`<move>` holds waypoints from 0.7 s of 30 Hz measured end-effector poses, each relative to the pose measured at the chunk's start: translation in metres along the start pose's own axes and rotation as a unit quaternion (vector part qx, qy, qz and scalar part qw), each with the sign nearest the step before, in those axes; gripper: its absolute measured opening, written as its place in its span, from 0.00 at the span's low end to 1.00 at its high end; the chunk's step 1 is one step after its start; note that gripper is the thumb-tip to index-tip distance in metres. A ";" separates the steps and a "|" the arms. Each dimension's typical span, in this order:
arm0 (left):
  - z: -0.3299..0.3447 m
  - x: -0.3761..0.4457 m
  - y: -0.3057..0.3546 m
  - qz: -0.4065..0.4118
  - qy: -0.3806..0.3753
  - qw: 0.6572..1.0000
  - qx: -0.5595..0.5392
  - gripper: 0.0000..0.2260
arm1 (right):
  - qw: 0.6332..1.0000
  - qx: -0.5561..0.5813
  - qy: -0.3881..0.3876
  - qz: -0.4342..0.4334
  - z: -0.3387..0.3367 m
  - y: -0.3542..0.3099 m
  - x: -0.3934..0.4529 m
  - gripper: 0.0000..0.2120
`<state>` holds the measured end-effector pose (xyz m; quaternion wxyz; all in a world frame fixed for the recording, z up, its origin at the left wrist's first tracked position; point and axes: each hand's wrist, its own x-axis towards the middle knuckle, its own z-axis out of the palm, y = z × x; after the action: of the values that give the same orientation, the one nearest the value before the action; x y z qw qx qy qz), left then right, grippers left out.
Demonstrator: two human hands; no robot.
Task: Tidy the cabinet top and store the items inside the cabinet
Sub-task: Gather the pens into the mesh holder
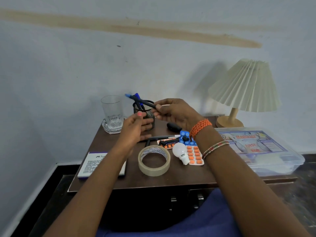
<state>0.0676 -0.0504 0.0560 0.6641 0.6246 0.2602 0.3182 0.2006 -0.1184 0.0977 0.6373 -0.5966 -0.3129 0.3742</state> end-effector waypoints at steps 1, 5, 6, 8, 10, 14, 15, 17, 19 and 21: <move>0.001 0.000 0.001 -0.015 0.000 0.999 -0.047 0.13 | 0.999 -0.015 -0.031 0.014 0.004 0.001 -0.001 0.05; 0.002 0.001 0.003 -0.020 0.070 0.986 -0.152 0.11 | 0.991 -0.085 -0.092 0.045 0.015 0.005 -0.001 0.06; 0.001 0.001 0.004 -0.019 0.090 0.982 -0.167 0.12 | 0.990 -0.109 -0.083 0.041 0.016 0.006 0.000 0.07; -0.006 0.004 0.005 0.009 0.133 0.981 -0.139 0.12 | 0.970 -0.240 -0.032 -0.005 0.015 0.009 0.002 0.08; -0.017 0.007 0.003 0.047 0.157 0.984 -0.068 0.12 | 0.919 -0.387 0.019 -0.071 0.011 0.014 0.006 0.08; -0.037 0.009 0.000 0.014 0.187 0.982 0.006 0.12 | 0.858 -0.505 -0.046 -0.080 0.014 0.027 0.009 0.14; -0.039 0.008 0.000 0.002 0.191 0.981 0.019 0.12 | 0.840 -0.532 -0.077 -0.075 0.018 0.029 0.008 0.17; -0.042 0.007 -0.001 -0.012 0.175 0.984 0.043 0.13 | 0.800 -0.583 -0.118 -0.074 0.025 0.033 0.008 0.17; -0.043 0.004 -0.001 -0.025 0.137 0.989 0.055 0.13 | 0.772 -0.618 -0.127 -0.072 0.027 0.037 0.011 0.17; -0.045 0.001 -0.001 -0.039 0.103 0.991 0.072 0.13 | 0.760 -0.631 -0.140 -0.065 0.025 0.043 0.018 0.18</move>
<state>0.0352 -0.0200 0.0514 0.5987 0.6244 0.3736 0.3349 0.1842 -0.0898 0.0559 0.0877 -0.7830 -0.6020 0.1294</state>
